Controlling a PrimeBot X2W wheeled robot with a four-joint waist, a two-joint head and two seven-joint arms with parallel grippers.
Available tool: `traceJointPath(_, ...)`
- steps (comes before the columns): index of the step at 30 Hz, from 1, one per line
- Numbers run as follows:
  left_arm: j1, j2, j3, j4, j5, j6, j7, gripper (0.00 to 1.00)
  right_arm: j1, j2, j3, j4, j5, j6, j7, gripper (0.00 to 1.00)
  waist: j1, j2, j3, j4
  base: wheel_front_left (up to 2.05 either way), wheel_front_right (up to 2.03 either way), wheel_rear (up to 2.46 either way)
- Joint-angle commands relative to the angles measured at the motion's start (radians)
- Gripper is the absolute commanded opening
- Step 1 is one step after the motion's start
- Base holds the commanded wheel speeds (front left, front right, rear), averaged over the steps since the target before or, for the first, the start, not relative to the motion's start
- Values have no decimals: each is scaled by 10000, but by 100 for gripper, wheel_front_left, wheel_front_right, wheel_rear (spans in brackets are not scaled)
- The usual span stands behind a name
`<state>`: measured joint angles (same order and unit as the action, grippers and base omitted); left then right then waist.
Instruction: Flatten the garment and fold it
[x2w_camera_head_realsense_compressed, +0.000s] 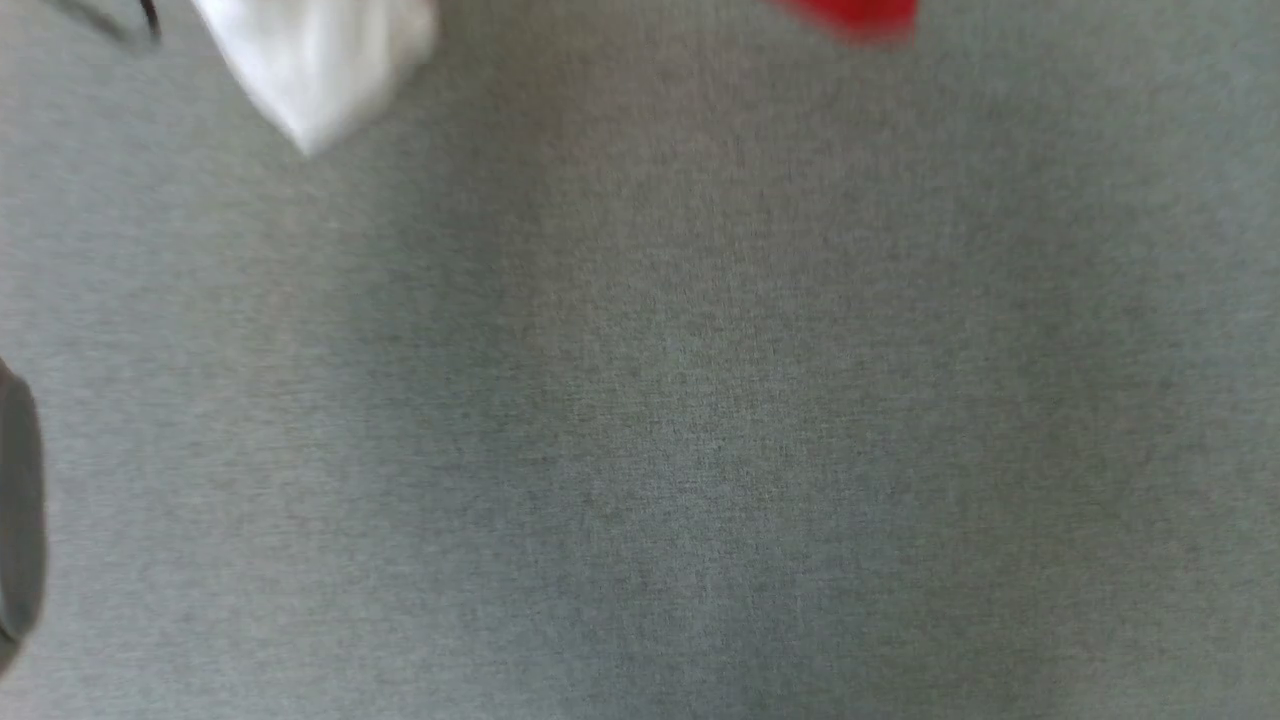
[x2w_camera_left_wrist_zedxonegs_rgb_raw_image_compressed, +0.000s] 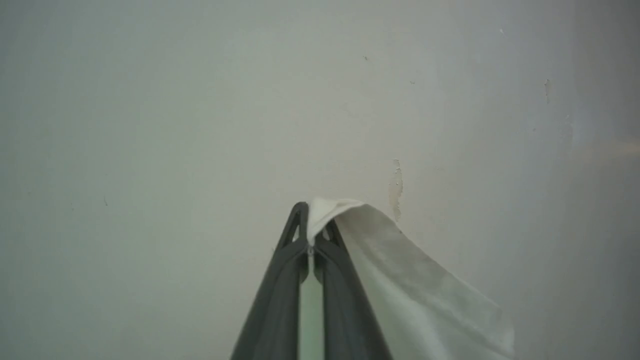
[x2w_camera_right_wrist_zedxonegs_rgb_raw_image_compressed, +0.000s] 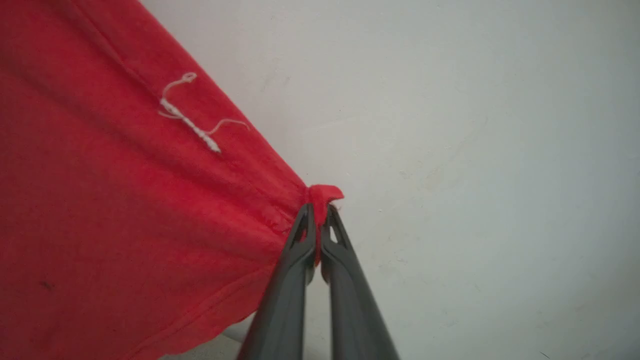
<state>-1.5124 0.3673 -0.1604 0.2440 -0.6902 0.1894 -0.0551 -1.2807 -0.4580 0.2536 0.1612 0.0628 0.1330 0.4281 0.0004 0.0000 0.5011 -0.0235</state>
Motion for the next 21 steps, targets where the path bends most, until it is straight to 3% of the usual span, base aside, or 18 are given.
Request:
traceJointPath(1,-481,-20,97,264,154,-87,-413,0,-463,202,-135,344,-279,-23,-236,0,-4,0,704,-227,0,0,0)
traceJointPath(9,-1173,-29,332,1685,151,-850,-1655,0,-1349,912,-683,1785,-1171,-23,-1509,0,-4,0,664,-88,0,0,0)
traceJointPath(14,317,66,-23,2820,174,-1427,-1723,0,-444,1004,-436,2560,-1080,-23,-2079,0,-4,0,332,101,0,0,0)
traceJointPath(21,3243,313,-989,4132,577,-1890,-1356,0,1659,1050,63,3332,-145,-23,-2440,0,-4,0,-477,426,0,0,0)
